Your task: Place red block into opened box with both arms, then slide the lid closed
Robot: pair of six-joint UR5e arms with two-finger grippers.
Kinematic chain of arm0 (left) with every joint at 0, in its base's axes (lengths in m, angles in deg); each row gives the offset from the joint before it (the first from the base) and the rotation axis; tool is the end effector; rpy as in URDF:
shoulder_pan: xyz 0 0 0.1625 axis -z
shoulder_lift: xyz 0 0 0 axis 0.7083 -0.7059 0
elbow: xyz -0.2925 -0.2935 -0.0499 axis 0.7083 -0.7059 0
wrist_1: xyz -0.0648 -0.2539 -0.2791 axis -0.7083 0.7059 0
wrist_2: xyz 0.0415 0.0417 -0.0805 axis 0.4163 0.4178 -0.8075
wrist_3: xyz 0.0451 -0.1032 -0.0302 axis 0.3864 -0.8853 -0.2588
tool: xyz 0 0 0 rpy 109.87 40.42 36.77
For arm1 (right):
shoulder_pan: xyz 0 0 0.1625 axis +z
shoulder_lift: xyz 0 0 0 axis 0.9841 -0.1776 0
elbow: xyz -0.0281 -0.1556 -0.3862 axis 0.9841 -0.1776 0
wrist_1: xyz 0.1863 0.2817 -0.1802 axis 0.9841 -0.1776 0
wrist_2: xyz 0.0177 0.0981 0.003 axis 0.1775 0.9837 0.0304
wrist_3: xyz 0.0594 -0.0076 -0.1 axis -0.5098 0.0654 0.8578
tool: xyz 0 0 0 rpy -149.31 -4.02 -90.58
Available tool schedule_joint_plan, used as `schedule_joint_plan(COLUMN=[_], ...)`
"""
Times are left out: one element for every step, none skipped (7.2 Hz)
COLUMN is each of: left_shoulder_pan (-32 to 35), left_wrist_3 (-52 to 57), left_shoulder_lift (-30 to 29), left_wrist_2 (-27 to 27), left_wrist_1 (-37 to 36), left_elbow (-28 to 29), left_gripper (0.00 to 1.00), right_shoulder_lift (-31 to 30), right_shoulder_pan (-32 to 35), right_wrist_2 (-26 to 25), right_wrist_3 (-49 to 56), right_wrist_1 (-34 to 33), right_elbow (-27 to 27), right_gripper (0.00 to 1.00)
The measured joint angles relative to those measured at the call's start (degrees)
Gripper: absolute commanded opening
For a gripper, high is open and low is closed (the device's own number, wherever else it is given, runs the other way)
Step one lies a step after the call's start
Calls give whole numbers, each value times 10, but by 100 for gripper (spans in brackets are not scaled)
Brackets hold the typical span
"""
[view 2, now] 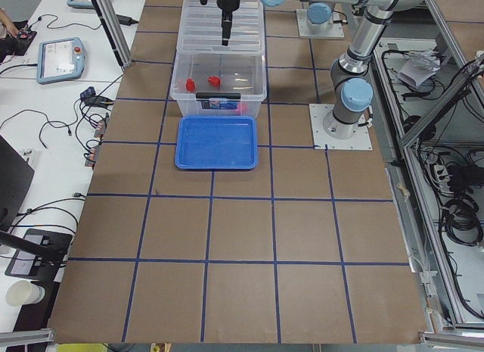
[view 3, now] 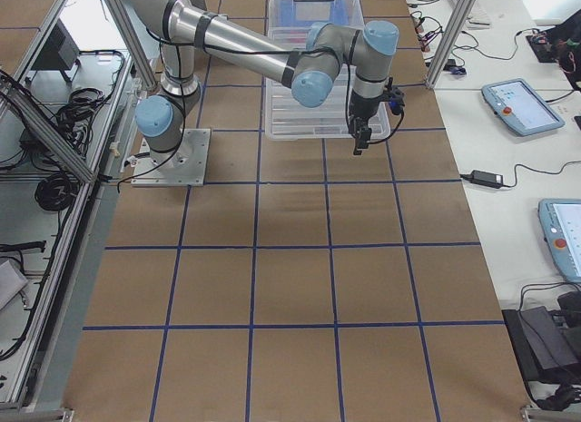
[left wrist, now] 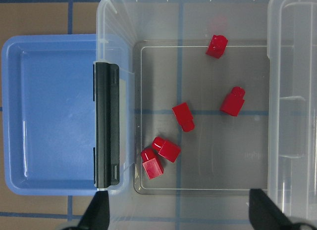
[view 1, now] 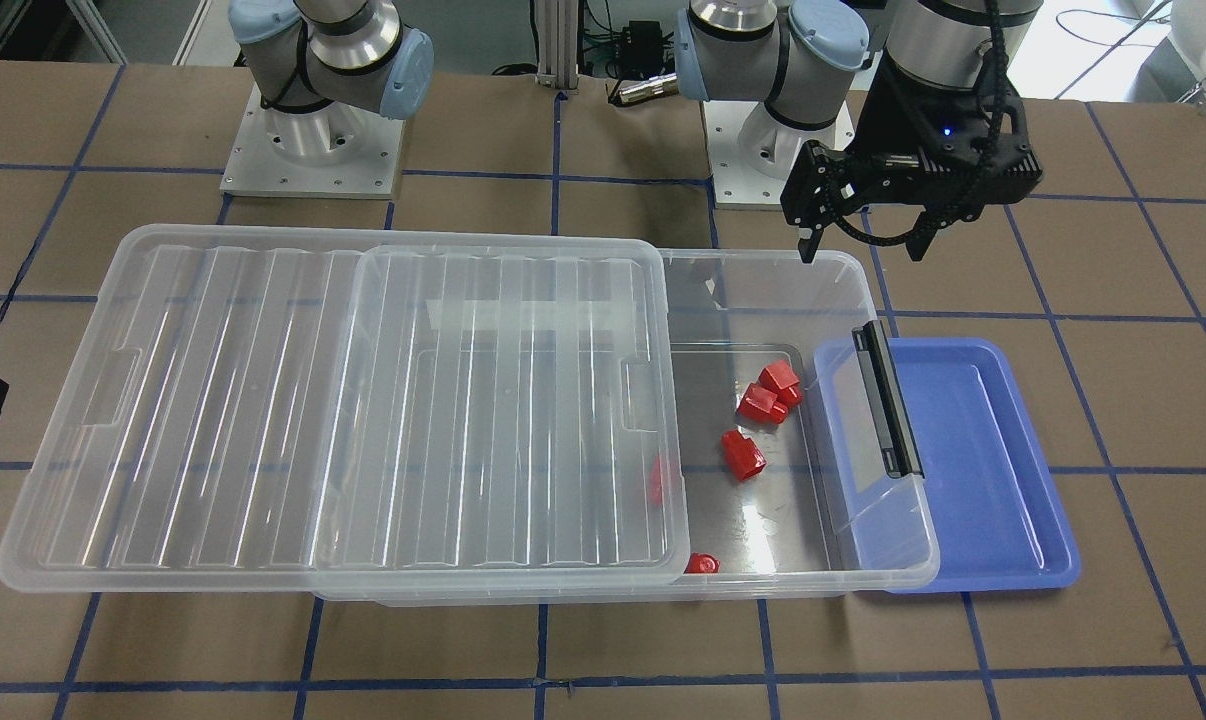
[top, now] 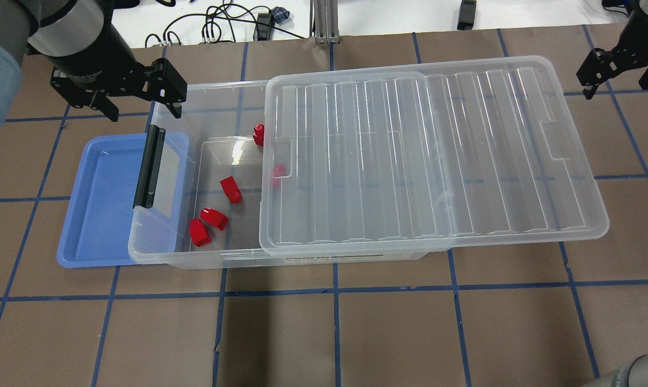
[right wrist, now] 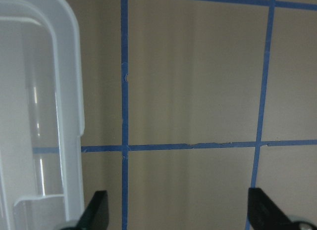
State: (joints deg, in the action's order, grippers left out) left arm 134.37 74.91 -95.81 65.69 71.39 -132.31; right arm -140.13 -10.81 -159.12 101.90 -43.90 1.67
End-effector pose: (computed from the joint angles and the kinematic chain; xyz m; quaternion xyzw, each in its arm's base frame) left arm -0.1239 -0.4649 0.4939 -0.0119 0.9981 -0.0578 0.0150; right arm -0.1023 -0.5810 0.3757 0.0177 -0.9960 -0.0278 0.0829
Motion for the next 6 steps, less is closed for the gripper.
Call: schedule_joint_plan(left_shoulder_pan=[2,4,5,5,6,6], left_wrist_3=[0,0,0,0,0,0], left_shoulder_lift=[-10,-19,-27,-35,-40,-42], left_wrist_2=[0,1,1,1,0,-1], left_wrist_1=[6,21,42,53,62,68], left_elbow=[16,33,51,65,75,80], left_gripper=[100,100,100,100,100,100], right_shoulder_lift=[9,15,15,14,14,13], right_shoulder_pan=[0,0,0,0,0,1], right_wrist_2=[-1,-3,-3,-2,-2,-1], right_wrist_3=[-1,-1,-2,-3,-4,-6], right_wrist_1=[-1,0,7,17,28,37], right_elbow=[4,6,10,12,13,13], right_gripper=[100,100,100,100,100,100])
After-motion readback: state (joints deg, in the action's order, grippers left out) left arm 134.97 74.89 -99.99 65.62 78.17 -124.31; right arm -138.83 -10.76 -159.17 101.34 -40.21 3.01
